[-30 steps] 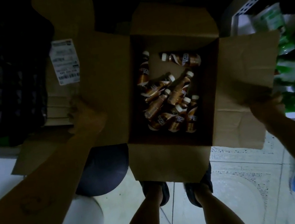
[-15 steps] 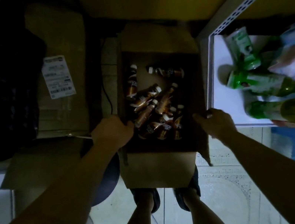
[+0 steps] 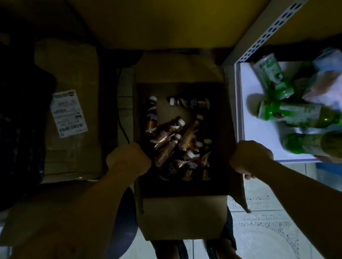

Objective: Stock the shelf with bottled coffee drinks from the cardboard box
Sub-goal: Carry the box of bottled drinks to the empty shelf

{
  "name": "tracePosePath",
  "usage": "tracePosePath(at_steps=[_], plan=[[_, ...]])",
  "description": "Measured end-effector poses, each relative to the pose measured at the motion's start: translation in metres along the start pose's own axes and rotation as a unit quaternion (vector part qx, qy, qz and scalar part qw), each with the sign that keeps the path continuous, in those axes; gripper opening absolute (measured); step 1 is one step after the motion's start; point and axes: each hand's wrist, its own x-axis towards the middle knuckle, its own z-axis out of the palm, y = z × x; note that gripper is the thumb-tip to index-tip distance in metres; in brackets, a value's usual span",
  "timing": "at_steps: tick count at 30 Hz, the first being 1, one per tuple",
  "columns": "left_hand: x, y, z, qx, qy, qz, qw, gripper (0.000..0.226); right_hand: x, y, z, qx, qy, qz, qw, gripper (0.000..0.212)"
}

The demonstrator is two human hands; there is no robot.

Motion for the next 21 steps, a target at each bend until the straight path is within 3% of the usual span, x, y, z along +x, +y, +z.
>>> tracePosePath(at_steps=[3, 9, 15, 21], plan=[[-0.013, -0.008, -0.03, -0.002, 0.054, 0.001, 0.999, 0.02, -0.022, 0.003, -0.025, -0.013, 0.043, -0.026, 0.999, 0.018], [-0.08, 0.005, -0.116, 0.004, 0.005, 0.041, 0.999, 0.036, -0.103, 0.012, -0.085, 0.008, 0.072, -0.026, 0.997, 0.018], [-0.183, -0.005, -0.209, 0.023, 0.077, 0.069, 0.994, 0.041, -0.207, 0.023, -0.142, 0.029, 0.131, -0.021, 0.991, 0.03], [-0.273, -0.017, -0.286, 0.026, 0.118, 0.069, 0.99, 0.03, -0.295, 0.031, -0.205, 0.027, 0.202, -0.033, 0.978, 0.032]])
